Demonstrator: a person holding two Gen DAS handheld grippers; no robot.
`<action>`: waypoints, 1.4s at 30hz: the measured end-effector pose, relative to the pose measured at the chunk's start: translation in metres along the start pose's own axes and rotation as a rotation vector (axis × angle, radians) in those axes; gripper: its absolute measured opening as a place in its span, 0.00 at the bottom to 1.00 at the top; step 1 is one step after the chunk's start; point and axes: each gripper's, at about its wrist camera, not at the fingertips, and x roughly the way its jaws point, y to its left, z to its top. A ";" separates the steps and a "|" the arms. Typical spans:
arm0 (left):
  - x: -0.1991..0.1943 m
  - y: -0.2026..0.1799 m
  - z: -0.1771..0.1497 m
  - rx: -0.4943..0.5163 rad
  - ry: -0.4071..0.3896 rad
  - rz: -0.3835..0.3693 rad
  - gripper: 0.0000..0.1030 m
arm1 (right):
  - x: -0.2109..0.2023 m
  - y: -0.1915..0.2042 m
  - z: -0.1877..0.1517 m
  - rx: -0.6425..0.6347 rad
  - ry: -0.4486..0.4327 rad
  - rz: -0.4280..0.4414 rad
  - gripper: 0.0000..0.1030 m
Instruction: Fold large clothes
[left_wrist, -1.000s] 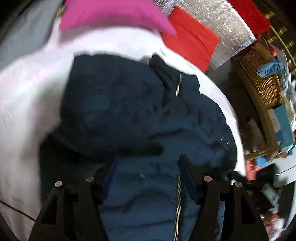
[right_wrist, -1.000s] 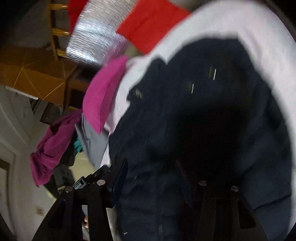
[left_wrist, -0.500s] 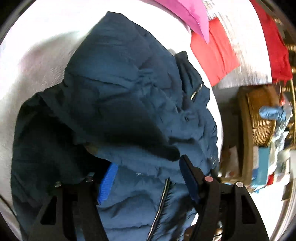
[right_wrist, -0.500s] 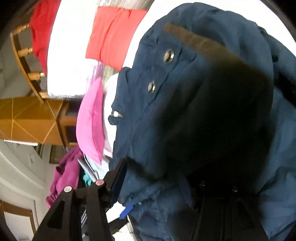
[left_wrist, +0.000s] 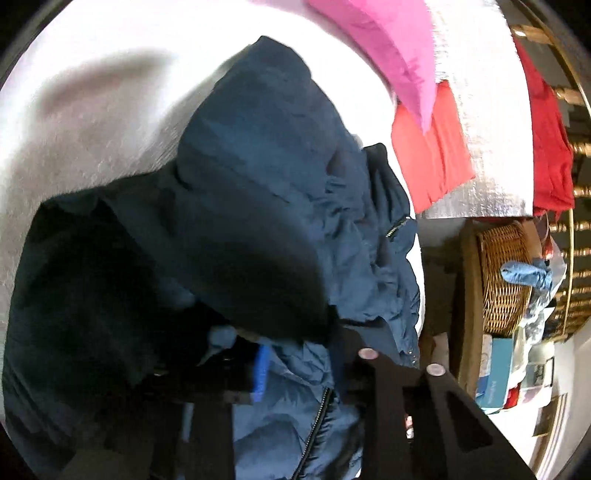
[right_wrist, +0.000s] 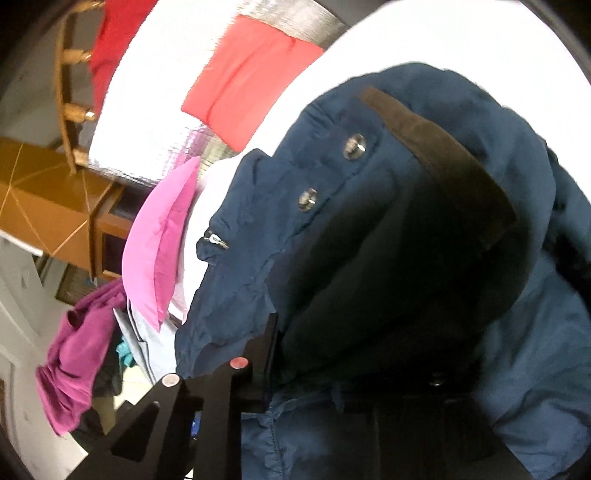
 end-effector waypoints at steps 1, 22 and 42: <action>-0.007 -0.003 -0.003 0.011 -0.020 -0.014 0.22 | -0.005 0.004 0.001 -0.021 -0.021 0.007 0.23; -0.057 0.026 0.004 -0.051 -0.158 0.126 0.64 | -0.046 -0.053 0.010 0.254 -0.049 0.009 0.64; -0.039 0.032 0.009 -0.048 -0.127 0.126 0.20 | -0.037 -0.047 0.030 0.107 -0.110 -0.138 0.21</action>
